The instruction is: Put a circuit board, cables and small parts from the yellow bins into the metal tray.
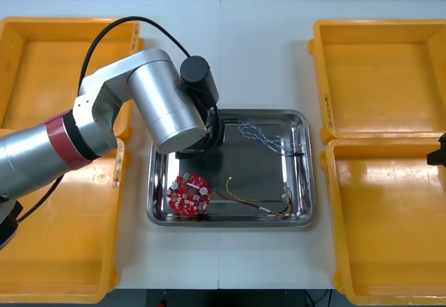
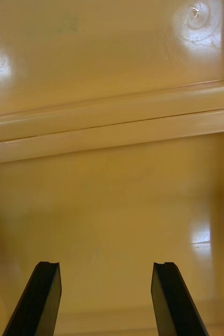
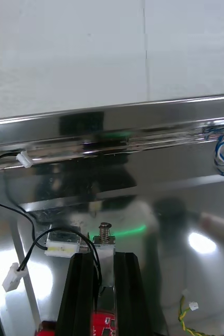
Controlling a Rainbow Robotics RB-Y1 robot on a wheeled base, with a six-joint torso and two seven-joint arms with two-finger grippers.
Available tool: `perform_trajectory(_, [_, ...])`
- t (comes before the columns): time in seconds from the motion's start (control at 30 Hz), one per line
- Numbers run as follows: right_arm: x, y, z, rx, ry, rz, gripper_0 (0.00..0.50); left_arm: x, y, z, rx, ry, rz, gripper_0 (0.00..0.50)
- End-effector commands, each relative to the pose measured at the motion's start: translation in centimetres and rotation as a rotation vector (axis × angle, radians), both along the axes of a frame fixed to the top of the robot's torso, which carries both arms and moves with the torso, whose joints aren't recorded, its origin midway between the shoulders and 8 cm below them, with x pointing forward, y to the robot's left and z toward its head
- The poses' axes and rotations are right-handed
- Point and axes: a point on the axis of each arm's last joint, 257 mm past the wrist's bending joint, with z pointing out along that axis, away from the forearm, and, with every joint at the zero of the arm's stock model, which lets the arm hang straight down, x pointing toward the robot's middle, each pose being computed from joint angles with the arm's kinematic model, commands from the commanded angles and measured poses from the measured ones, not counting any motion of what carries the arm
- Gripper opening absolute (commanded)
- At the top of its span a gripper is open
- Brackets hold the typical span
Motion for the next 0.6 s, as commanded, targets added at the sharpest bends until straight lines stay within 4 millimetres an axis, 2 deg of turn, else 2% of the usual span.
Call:
perform_trajectory(0.03, [0.1,-2.0,1.9,-0.096,-0.046,0.012,0.5,0.2,-0.4,-1.0,-0.028,0.0,0.027,0.0])
perform_trajectory(0.43, [0.2,-2.0,2.2,-0.128,-0.055,0.044,0.5,-0.1,0.0,-1.6,-0.021,0.01,0.028,0.003])
perform_trajectory(0.5, [0.2,-1.9,2.1,-0.13,-0.054,0.049,0.5,-0.1,0.1,-1.7,-0.019,0.011,0.027,0.017])
perform_trajectory(0.53, [0.2,-1.9,2.1,-0.133,-0.054,0.053,0.5,-0.2,0.1,-1.9,-0.015,0.013,0.023,0.137])
perform_trajectory(0.57, [0.2,-2.0,2.2,-0.135,-0.055,0.056,0.5,-0.3,0.3,-2.1,-0.007,0.011,0.022,0.278])
perform_trajectory(0.6, [0.2,-1.9,2.2,-0.134,-0.055,0.059,0.5,-0.2,0.3,-2.1,-0.001,0.007,0.018,0.358])
